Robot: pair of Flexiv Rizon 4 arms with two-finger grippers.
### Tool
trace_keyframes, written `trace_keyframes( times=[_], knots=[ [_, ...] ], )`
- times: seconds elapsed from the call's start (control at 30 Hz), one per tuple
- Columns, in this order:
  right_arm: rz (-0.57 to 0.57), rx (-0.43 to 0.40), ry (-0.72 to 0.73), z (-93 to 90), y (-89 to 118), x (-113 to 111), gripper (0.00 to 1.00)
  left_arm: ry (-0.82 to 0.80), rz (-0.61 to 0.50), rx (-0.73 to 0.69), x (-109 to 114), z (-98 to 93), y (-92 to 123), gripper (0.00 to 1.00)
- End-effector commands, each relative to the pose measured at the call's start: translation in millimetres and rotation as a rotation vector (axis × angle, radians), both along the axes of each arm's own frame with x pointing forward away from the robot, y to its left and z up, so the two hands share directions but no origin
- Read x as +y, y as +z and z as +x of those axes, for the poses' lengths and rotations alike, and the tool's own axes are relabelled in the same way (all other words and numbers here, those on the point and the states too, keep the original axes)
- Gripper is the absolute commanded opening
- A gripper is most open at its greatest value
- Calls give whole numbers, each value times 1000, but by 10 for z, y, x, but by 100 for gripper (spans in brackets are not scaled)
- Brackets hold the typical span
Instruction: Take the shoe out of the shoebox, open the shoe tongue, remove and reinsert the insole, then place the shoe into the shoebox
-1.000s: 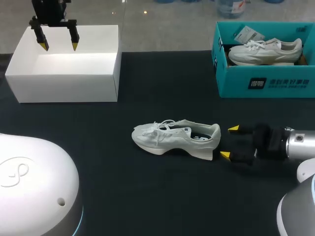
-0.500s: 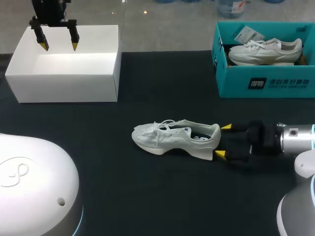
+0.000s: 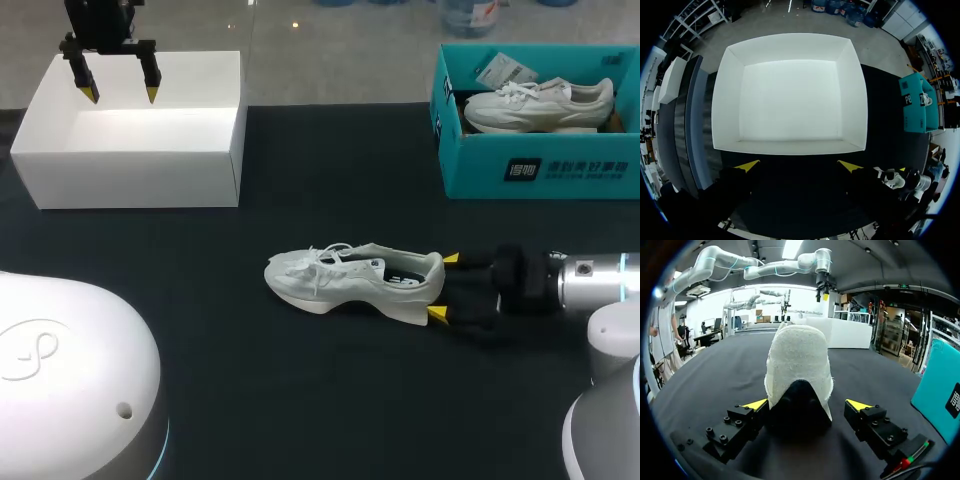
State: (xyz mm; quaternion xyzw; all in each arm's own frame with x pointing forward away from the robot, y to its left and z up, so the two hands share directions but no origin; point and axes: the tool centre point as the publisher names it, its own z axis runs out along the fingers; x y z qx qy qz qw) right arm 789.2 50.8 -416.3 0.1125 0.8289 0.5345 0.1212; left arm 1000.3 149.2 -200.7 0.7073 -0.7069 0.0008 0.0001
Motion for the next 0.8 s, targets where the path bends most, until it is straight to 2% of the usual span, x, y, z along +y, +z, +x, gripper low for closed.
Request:
trace_keyframes(
  times=[0.03,0.47,0.8],
  knots=[
    [1,6,5,39,-8,58,100,0,1,0,1,-1,2,100],
    [48,30,-2,-34,23,99,100,0,1,0,1,-1,2,100],
    [59,36,15,-2,-25,248,100,0,1,0,1,-1,2,100]
  ],
)
